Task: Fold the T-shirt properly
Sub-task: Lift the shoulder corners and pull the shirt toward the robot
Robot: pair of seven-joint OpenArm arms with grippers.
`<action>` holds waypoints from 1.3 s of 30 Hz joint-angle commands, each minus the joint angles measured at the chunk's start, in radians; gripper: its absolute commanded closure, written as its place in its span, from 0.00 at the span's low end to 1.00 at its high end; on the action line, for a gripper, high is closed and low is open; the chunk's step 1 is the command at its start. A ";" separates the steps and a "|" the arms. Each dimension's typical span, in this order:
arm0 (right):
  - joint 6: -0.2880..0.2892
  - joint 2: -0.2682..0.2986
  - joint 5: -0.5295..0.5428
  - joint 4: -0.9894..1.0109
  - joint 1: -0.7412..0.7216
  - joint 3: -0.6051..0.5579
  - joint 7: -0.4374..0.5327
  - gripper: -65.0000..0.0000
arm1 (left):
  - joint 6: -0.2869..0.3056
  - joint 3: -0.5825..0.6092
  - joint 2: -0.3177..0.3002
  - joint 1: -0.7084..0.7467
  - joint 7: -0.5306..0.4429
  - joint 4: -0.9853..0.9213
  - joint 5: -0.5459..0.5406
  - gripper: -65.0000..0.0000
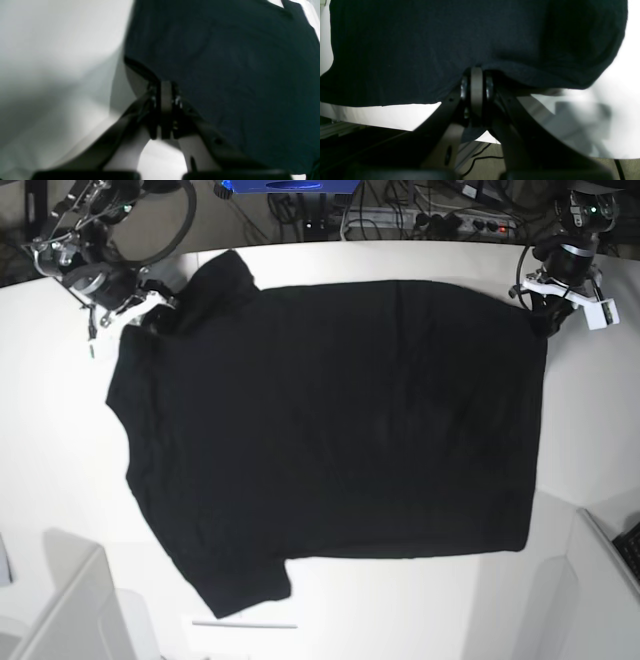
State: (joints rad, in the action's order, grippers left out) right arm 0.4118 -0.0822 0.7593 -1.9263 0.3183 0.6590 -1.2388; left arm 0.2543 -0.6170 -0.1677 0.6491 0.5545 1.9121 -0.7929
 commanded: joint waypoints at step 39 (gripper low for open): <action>-0.060 0.078 0.021 0.291 -0.325 -0.006 0.004 1.00 | -0.125 -0.010 -0.002 -0.160 -0.018 0.020 -0.012 1.00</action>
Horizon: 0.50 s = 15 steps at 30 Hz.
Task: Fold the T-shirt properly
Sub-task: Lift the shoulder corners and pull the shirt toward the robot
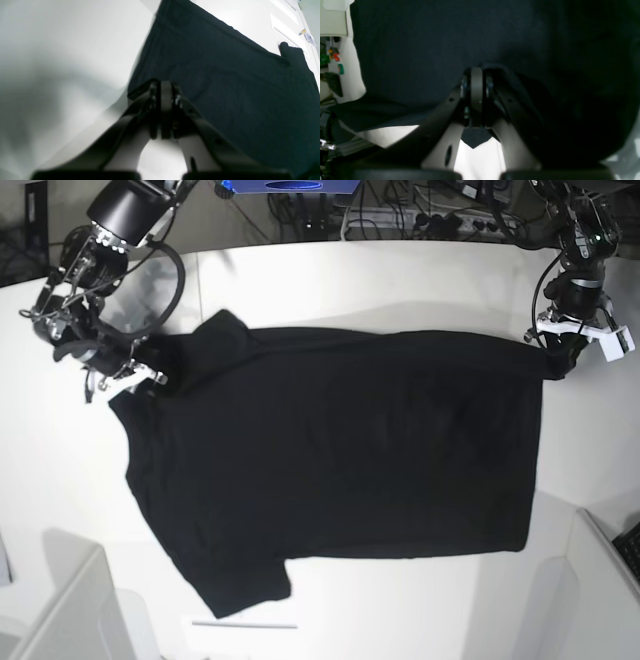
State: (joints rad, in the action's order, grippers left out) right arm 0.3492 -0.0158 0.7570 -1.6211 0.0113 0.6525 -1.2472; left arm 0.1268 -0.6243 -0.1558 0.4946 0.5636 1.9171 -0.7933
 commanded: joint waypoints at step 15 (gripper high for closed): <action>0.003 0.050 0.022 0.138 -0.150 -0.001 0.017 1.00 | -0.005 -0.007 -0.015 -0.040 -0.027 -0.005 -0.002 1.00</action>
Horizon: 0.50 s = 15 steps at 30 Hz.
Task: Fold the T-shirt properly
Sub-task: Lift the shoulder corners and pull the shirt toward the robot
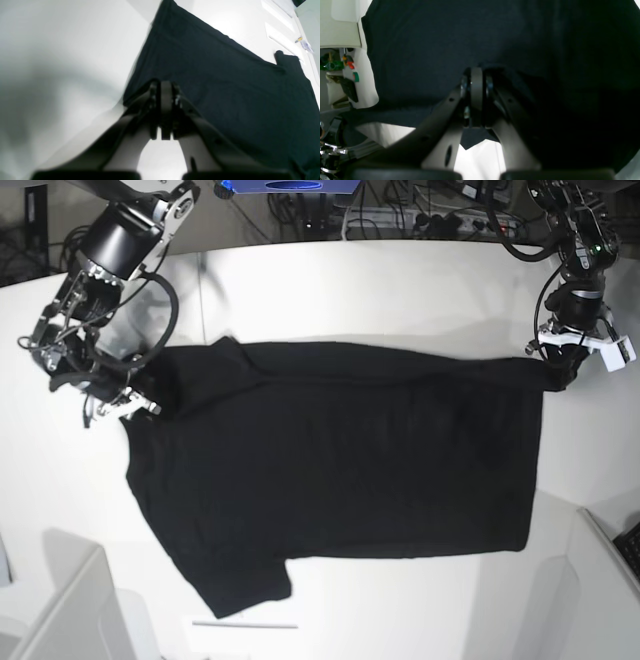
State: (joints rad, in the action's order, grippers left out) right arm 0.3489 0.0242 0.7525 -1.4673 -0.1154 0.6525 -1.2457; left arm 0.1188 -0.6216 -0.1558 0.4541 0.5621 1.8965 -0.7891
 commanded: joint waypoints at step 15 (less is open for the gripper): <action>-0.049 0.038 0.026 0.067 -0.066 -0.162 0.119 1.00 | -0.083 -0.001 -0.020 -0.059 -0.026 -0.031 -0.011 1.00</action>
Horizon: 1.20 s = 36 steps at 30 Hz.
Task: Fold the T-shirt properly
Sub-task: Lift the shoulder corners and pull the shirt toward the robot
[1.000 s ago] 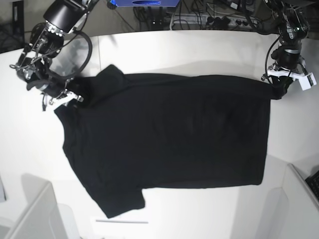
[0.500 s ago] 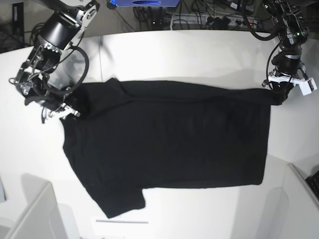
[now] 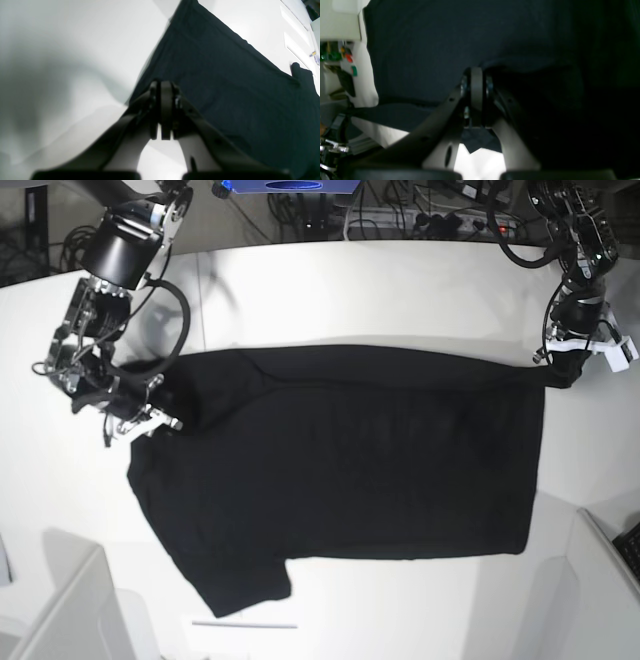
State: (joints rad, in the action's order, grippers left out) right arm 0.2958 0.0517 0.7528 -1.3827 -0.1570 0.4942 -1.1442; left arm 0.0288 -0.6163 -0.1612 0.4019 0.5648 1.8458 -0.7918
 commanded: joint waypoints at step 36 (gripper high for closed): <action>0.003 0.009 0.026 0.151 -0.186 -0.007 0.105 1.00 | 0.003 -0.009 -0.016 -0.159 0.091 -0.047 0.087 1.00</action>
State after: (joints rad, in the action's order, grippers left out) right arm 0.2951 0.0517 0.7551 -1.2152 -0.3145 0.4889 -1.0626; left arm 0.0261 -0.6239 -0.1661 0.2497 0.6777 1.7809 -0.7033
